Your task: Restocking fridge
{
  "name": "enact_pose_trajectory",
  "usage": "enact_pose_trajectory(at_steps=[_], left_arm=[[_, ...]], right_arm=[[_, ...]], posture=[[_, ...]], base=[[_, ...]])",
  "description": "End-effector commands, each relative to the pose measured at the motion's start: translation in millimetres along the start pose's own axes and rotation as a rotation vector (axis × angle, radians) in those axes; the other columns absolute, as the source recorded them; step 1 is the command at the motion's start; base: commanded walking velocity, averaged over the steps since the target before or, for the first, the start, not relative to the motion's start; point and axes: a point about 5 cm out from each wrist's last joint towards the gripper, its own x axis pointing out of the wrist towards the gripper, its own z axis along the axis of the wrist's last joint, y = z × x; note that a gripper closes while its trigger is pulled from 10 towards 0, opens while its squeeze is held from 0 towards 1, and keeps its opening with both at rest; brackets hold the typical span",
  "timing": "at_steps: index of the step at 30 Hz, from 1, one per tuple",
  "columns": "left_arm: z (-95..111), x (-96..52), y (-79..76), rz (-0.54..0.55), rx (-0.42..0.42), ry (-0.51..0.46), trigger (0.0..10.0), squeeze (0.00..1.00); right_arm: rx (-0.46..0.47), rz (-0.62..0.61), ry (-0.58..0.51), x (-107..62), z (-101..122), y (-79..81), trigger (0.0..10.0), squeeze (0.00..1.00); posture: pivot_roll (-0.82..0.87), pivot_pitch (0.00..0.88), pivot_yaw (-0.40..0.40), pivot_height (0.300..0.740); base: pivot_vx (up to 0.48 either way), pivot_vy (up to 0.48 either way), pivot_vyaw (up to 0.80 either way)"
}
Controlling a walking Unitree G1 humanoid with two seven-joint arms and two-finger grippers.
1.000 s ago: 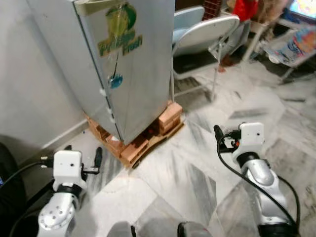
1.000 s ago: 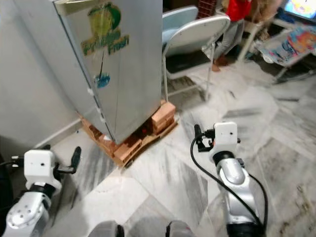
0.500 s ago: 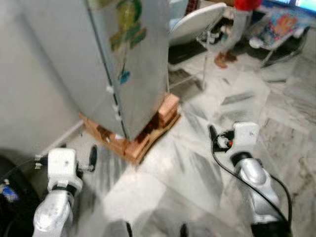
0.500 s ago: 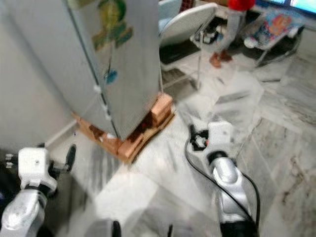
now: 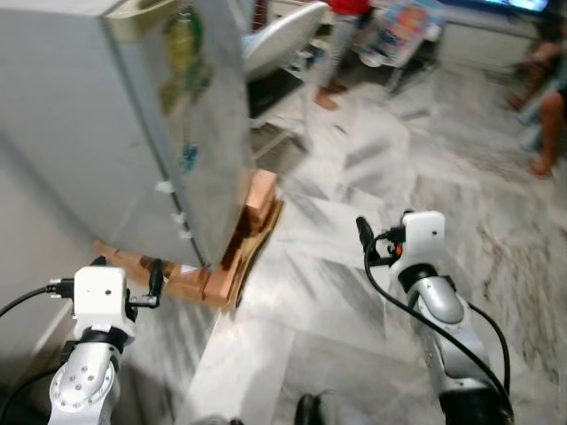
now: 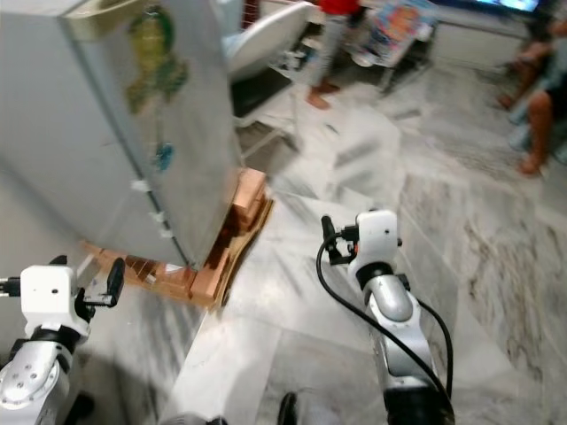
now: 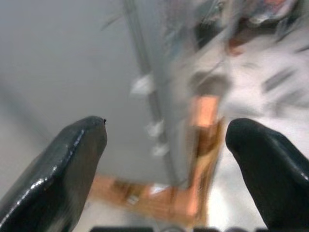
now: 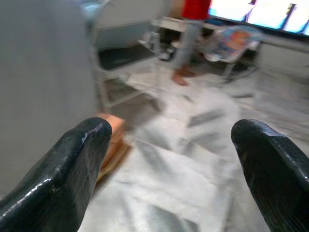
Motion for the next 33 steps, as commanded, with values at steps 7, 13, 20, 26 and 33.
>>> enact_pose_trajectory(at_steps=[7, 13, 20, 26, 33], left_arm=[[-3, -5.6, 8.5, 0.013, 0.020, 0.016, 10.0, 0.00], [-4, -5.6, 8.2, 0.014, 0.025, 0.023, 10.0, 0.00], [-18, -11.4, 13.3, -0.048, 0.015, 0.143, 10.0, 0.00], [-9, -16.3, 25.0, -0.018, -0.120, 0.116, 10.0, 0.00], [5, -16.4, 18.2, 0.002, -0.102, 0.061, 10.0, 0.00]], right_arm=[[0.011, 0.023, -0.015, 1.1, 2, 10.8, 10.0, 0.00], [0.009, 0.025, -0.017, 2.1, 3, 11.5, 10.0, 0.00], [0.009, 0.030, -0.009, 2.0, 1, 12.7, 10.0, 0.00], [0.006, 0.036, 0.006, 2.6, -1, 13.5, 10.0, 0.00], [0.004, 0.044, 0.009, 3.0, -2, 14.4, 10.0, 0.00]], posture=[[0.03, 0.135, 0.023, 0.740], [0.03, 0.135, 0.020, 0.740], [0.03, 0.139, 0.009, 0.740], [0.04, 0.142, 0.005, 0.740], [0.04, 0.146, -0.004, 0.740]], base=[[0.359, 0.319, -0.34], [0.357, 0.321, 0.00], [0.000, 0.000, 0.00], [0.000, 0.000, -0.35], [0.000, 0.000, -0.80]])
